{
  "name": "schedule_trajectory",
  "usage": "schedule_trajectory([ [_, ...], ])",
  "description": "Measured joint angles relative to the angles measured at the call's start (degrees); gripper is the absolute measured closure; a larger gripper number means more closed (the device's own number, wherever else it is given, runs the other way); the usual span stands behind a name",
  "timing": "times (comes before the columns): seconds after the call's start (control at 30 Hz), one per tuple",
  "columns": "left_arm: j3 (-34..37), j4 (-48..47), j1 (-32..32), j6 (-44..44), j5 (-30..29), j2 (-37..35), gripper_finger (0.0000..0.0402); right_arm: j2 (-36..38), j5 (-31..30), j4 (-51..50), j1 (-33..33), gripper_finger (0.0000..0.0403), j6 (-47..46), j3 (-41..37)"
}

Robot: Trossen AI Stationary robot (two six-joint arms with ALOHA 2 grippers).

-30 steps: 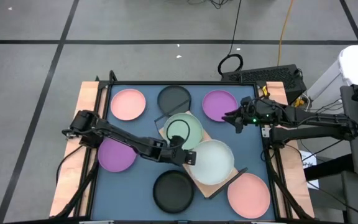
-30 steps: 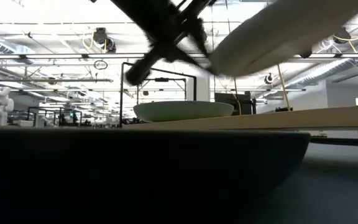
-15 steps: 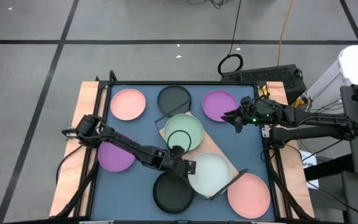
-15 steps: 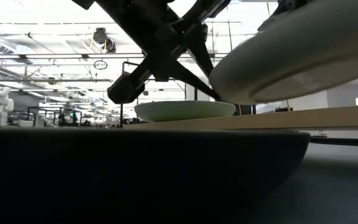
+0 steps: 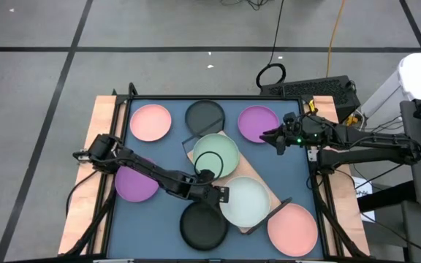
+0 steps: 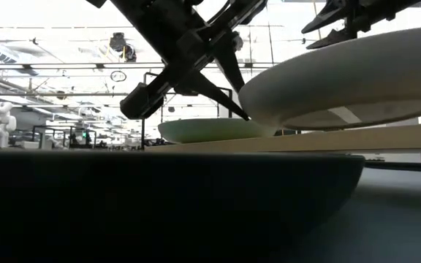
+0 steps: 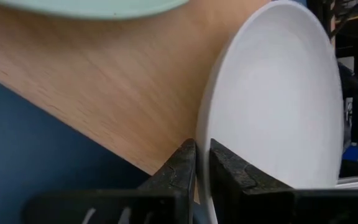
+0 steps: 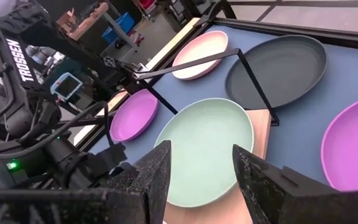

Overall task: Place and stack plates onto a shelf
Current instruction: Put the light blue plate on the shelf

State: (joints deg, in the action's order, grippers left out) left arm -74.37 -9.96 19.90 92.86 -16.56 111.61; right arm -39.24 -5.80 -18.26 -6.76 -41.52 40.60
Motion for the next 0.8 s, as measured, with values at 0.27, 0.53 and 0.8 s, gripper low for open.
schedule_trajectory([
  [0.27, 0.0, 0.07, -0.27, -0.1, 1.04, 0.0, 0.0296, 0.0, 0.12, 0.0, 0.0, 0.0248, -1.56, 0.0],
  [0.53, 0.0, 2.13, -0.37, 0.39, 4.06, 0.0, 0.0257, 0.0, 10.96, -0.82, 0.13, 0.0248, -5.51, 0.0],
  [0.8, 0.0, 1.87, -0.33, -0.77, 6.66, -1.14, 0.0256, -0.63, 12.13, -10.7, 3.52, 0.0252, -13.09, 0.0],
])
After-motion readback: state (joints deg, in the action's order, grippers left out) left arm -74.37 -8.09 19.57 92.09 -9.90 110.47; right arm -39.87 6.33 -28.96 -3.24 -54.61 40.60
